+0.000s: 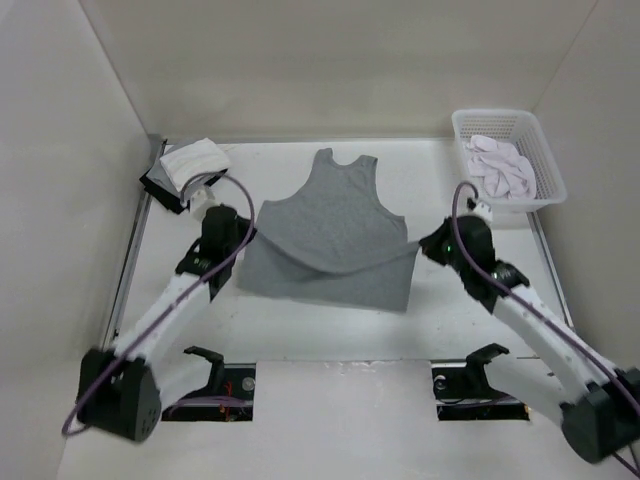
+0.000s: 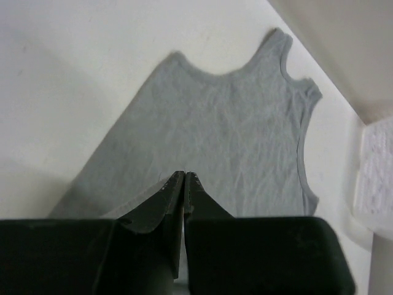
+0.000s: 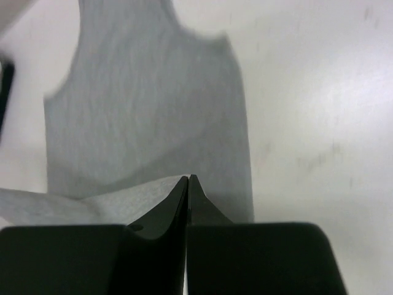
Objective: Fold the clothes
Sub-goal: Fold the tank top
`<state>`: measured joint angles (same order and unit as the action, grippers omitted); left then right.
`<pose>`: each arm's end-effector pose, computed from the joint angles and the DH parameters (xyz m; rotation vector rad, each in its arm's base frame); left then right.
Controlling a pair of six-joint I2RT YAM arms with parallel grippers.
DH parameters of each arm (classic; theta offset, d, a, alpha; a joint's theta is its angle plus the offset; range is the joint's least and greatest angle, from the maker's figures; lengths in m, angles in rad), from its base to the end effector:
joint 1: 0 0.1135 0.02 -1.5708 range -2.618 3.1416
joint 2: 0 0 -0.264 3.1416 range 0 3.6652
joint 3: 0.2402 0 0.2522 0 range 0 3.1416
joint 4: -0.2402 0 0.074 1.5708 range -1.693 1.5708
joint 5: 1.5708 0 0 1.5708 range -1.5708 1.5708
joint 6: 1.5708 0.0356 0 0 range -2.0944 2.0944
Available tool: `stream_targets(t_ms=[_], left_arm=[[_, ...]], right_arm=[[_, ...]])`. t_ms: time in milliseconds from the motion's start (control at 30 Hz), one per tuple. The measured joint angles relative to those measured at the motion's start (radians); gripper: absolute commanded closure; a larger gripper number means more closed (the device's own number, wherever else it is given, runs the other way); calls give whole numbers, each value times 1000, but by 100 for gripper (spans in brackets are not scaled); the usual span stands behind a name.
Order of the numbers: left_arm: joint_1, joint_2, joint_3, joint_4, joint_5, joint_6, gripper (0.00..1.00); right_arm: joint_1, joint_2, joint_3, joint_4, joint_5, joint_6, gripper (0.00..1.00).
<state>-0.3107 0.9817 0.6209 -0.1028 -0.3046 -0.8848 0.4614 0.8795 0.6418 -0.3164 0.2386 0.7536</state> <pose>0.2130 -0.0572 0.2544 -0.7600 1.8938 -0.4489 0.1795 0.0798 0.2604 0.4527 2.0950 0.4697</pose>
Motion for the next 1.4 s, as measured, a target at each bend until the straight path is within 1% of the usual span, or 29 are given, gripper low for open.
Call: stream_targets(t_ms=[100,167,200,233,267,300,333,367,400,433,467,500,567,600,667,733,767,833,933,1000,1067,1200,1233,1300,1400], left_arm=[[40,330,217,135,-2,14,100],[64,530,405,204,-2,27,99],[78,638,529,227,0,34,99],[88,723,627,244,2,41,97],[98,814,739,250,6,45,90],[108,892,838,253,11,51,81],[117,973,941,251,21,58,74],[126,1043,1030,245,33,59,69],[135,1092,1085,243,44,61,65],[142,1115,1096,242,51,62,63],[150,1120,1078,232,56,62,63],[158,1106,1022,244,56,61,64],[168,1030,841,279,56,61,64],[174,972,721,300,54,59,65],[179,838,478,332,45,47,66],[174,713,279,371,46,23,66],[171,658,194,388,51,10,66],[168,592,77,423,78,-14,65],[178,563,-30,463,144,-48,60],[186,563,-72,482,188,-70,57],[188,563,-94,506,217,-90,57],[186,591,-96,569,256,-125,62],[186,607,-96,585,260,-136,65],[186,641,-96,626,266,-159,74],[186,672,-95,661,266,-185,81]], right_arm=[[-200,260,159,147,-125,-44,100],[-270,449,312,212,-183,-59,100],[-294,545,401,235,-205,-63,100],[-315,648,505,258,-228,-67,99],[-331,747,613,274,-247,-67,93],[-341,838,713,283,-262,-66,82],[-350,933,826,285,-276,-63,69],[-356,1019,923,291,-284,-60,59],[-359,1081,988,299,-289,-58,54],[-362,1129,1026,301,-296,-58,50],[-362,1147,1028,300,-299,-57,48],[-361,1152,1003,298,-299,-58,48],[-351,1122,903,312,-291,-58,50],[-341,1089,829,330,-285,-58,55],[-306,982,639,353,-274,-60,71],[-254,858,462,383,-262,-57,90],[-219,785,373,400,-256,-55,95],[-148,655,227,445,-241,-45,97],[-66,503,66,504,-222,-37,97],[-53,432,-16,527,-206,-27,92],[-55,377,-85,536,-182,-18,86],[-63,337,-157,548,-156,-8,69],[-68,337,-166,555,-154,-5,66],[-84,338,-183,569,-148,4,60],[-123,348,-204,585,-140,25,55]])
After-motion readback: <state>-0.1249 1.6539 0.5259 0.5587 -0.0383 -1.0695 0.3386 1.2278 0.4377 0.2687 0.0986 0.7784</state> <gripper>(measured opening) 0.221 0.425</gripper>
